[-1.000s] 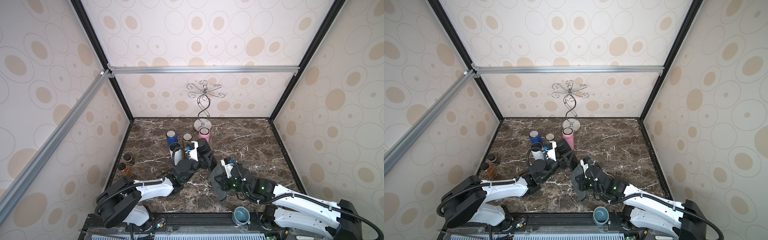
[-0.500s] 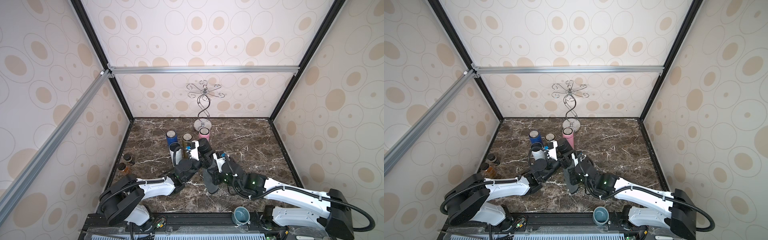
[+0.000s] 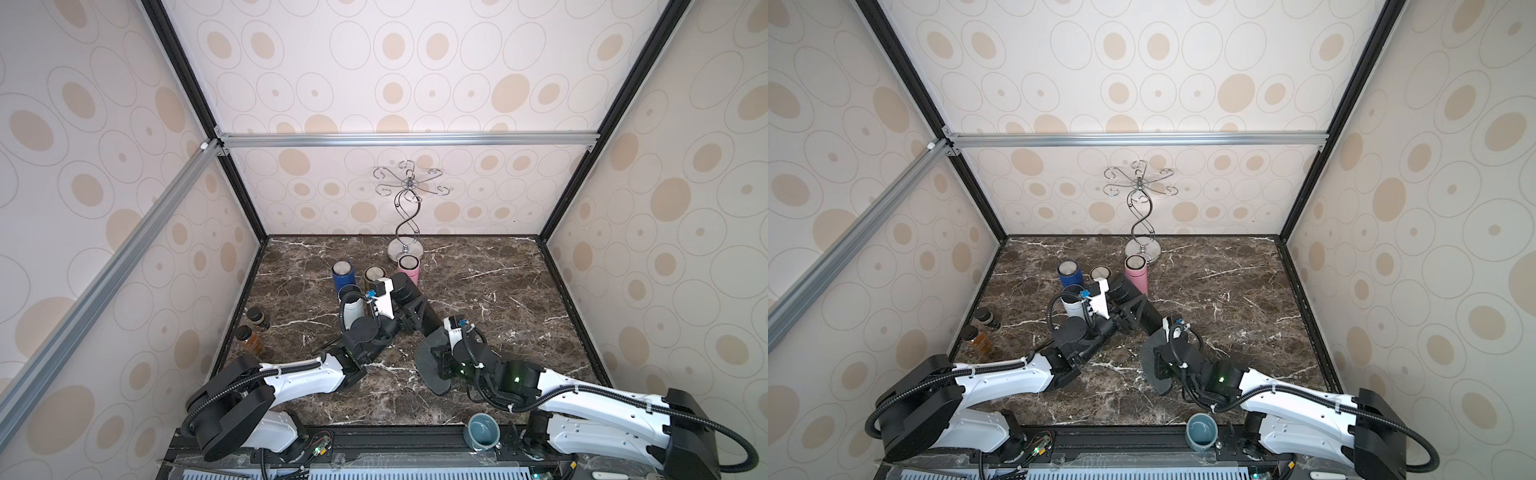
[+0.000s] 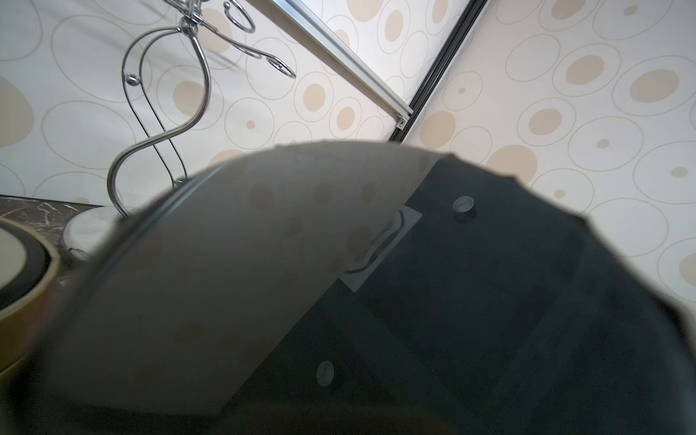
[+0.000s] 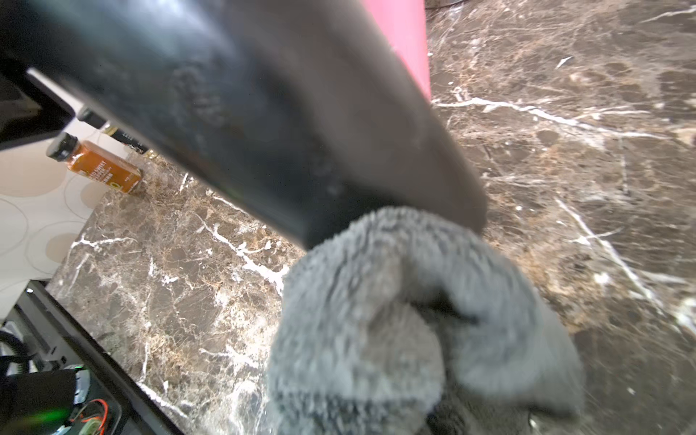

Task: Wipe the surface of the thermos
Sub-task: Wipe the dirt from the surface of the thermos.

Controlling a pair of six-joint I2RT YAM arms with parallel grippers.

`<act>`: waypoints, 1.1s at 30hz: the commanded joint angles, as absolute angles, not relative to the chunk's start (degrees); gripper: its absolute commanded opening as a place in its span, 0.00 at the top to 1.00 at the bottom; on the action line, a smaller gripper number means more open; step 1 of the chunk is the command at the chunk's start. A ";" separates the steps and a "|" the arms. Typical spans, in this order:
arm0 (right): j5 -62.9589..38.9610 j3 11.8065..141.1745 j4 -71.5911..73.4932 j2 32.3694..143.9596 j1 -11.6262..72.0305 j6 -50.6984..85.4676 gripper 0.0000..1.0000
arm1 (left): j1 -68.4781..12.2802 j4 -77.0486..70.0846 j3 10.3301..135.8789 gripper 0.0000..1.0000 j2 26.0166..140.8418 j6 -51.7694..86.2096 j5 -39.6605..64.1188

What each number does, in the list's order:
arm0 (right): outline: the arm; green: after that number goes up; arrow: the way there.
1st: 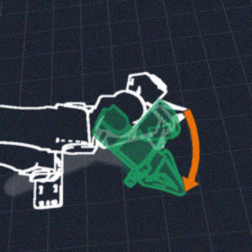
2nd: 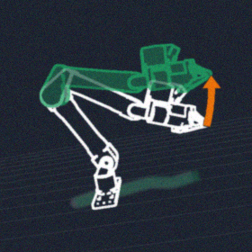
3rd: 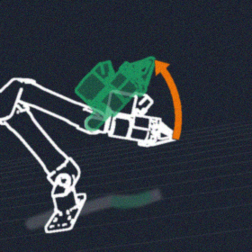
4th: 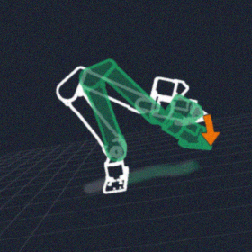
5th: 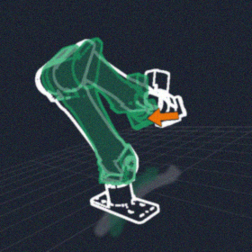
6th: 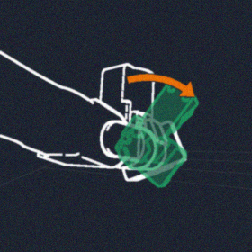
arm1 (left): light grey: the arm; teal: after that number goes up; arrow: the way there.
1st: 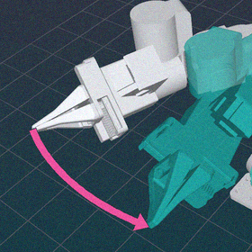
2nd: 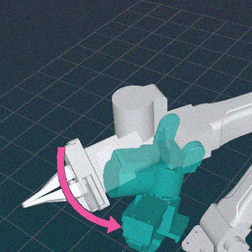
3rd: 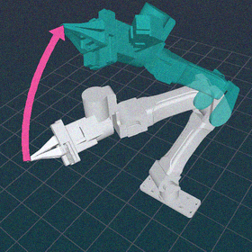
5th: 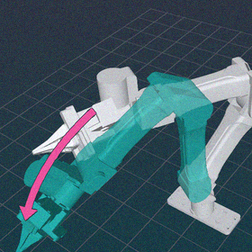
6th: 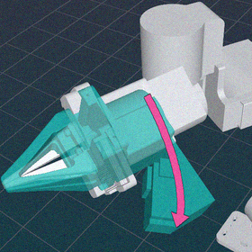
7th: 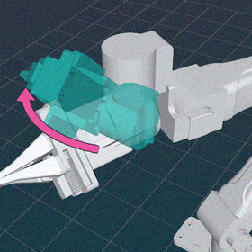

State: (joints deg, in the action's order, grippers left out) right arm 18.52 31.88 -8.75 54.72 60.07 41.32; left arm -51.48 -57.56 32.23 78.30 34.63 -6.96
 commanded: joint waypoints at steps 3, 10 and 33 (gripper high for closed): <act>19.21 30.27 -12.63 43.93 59.75 41.73 1.00 | -51.55 -58.75 32.92 1.00 74.76 32.01 -8.82; 15.47 30.51 -18.15 29.64 59.69 39.16 1.00 | -50.81 -58.15 31.33 1.00 73.65 30.67 -9.61; -19.55 41.53 -8.40 41.00 29.25 33.34 1.00 | -44.69 -49.97 29.92 1.00 66.52 21.14 24.82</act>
